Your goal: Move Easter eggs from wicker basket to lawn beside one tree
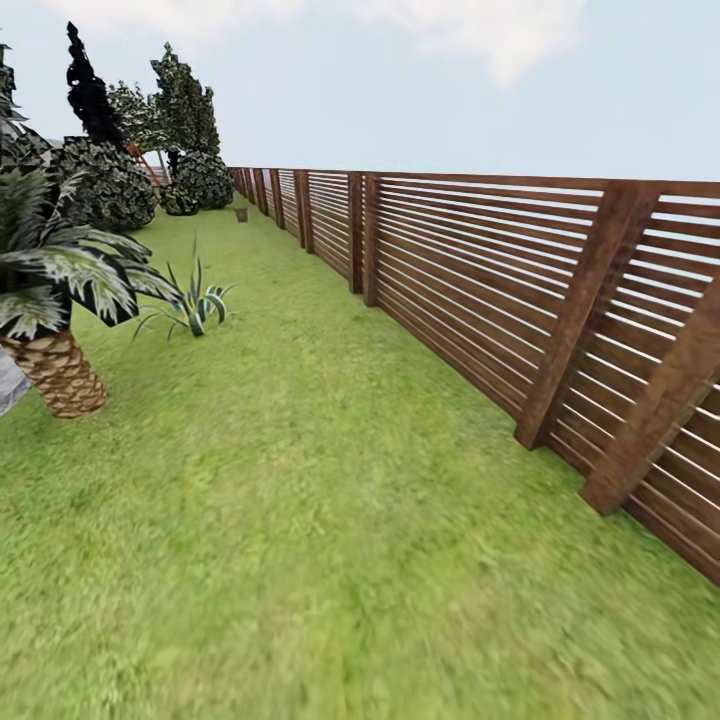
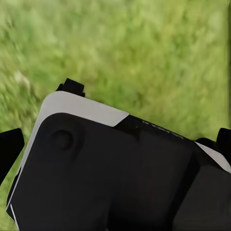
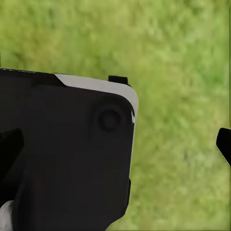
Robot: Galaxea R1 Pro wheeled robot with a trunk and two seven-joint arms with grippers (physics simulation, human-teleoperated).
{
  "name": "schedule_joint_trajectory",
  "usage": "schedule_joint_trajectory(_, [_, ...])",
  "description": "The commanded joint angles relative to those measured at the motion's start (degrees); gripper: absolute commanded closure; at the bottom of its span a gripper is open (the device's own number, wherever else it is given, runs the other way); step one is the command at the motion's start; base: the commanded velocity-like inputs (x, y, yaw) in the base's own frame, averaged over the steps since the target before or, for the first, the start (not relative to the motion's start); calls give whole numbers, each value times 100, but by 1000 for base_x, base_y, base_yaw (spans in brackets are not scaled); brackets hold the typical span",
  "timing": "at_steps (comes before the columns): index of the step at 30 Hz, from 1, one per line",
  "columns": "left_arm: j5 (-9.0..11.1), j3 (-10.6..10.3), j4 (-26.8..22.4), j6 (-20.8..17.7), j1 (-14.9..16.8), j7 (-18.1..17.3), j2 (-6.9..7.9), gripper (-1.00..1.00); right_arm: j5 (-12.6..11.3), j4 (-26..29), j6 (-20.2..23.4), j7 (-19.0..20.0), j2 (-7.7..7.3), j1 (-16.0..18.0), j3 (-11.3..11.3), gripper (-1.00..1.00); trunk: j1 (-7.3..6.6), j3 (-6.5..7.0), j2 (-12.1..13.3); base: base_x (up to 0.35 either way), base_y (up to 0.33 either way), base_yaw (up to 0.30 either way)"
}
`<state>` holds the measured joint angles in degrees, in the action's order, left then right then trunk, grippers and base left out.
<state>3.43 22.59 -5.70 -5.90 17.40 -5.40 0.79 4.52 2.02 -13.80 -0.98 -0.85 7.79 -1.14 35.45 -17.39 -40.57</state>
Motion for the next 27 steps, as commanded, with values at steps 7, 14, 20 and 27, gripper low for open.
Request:
schedule_joint_trajectory(7, [8, 0, 8, 1, 0, 4, 0, -100, -6, 0, 6, -2, 3, -1, 0, -100, 0, 0, 0, 332, 0, 0])
schedule_joint_trajectory(14, [8, 0, 11, 1, 0, 41, 4, -100, 3, 8, -21, -5, 10, 0, 6, -100, 0, 0, 0, 332, 0, 0])
schedule_joint_trajectory(20, [10, -6, 16, 1, 0, 48, 0, -100, 2, 9, -29, -7, 25, 3, 9, -100, 0, 0, 0, 332, 0, 0])
schedule_joint_trajectory(27, [8, -11, 17, 1, 0, 48, -5, -100, -12, 3, -35, -6, 6, 0, 9, -100, 0, 0, 0, 332, 0, 0])
